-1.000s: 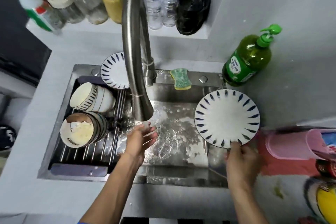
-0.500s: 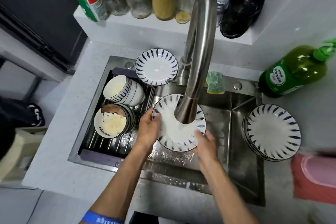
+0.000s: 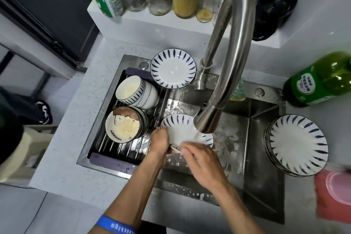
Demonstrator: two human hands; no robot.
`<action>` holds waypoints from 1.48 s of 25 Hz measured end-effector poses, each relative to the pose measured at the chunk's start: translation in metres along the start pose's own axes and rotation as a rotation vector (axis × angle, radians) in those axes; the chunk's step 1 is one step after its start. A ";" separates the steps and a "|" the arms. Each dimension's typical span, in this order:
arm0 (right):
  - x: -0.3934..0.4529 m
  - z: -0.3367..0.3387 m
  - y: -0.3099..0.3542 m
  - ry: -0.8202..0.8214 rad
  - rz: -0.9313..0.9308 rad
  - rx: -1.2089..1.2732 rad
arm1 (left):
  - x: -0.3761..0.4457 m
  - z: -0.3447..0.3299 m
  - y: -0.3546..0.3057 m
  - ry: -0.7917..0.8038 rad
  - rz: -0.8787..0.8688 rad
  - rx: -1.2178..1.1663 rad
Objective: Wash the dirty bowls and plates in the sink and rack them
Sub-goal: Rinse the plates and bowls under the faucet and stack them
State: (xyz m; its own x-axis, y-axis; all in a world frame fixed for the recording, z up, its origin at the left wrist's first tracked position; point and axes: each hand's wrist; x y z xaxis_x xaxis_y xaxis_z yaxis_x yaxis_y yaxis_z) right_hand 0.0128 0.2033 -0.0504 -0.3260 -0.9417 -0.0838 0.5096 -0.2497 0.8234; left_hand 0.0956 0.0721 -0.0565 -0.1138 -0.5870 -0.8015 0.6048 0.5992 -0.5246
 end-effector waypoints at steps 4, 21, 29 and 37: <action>-0.013 0.005 -0.009 0.053 0.180 -0.281 | 0.005 -0.008 -0.003 0.157 0.059 -0.069; 0.014 0.010 0.010 -0.674 -0.734 1.628 | -0.033 -0.063 -0.011 0.066 -0.825 0.732; 0.004 0.019 0.002 -0.628 -0.670 1.882 | 0.016 0.002 -0.036 0.119 -0.275 0.408; 0.034 -0.003 -0.020 -0.389 -1.180 1.306 | -0.015 0.025 0.007 0.392 -0.414 0.306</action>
State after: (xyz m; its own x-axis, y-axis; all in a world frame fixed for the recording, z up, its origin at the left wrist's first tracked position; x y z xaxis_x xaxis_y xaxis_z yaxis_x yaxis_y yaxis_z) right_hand -0.0059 0.1757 -0.0714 -0.2606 -0.2685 -0.9274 -0.9328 -0.1778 0.3136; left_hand 0.1207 0.0712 -0.0412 -0.6302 -0.4590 -0.6262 0.6398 0.1498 -0.7538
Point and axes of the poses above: each hand's wrist, its own x-axis towards the middle knuckle, its own z-axis out of the back of the hand, y = z × x, and after that the axes turned 14 degrees about x, right-handed
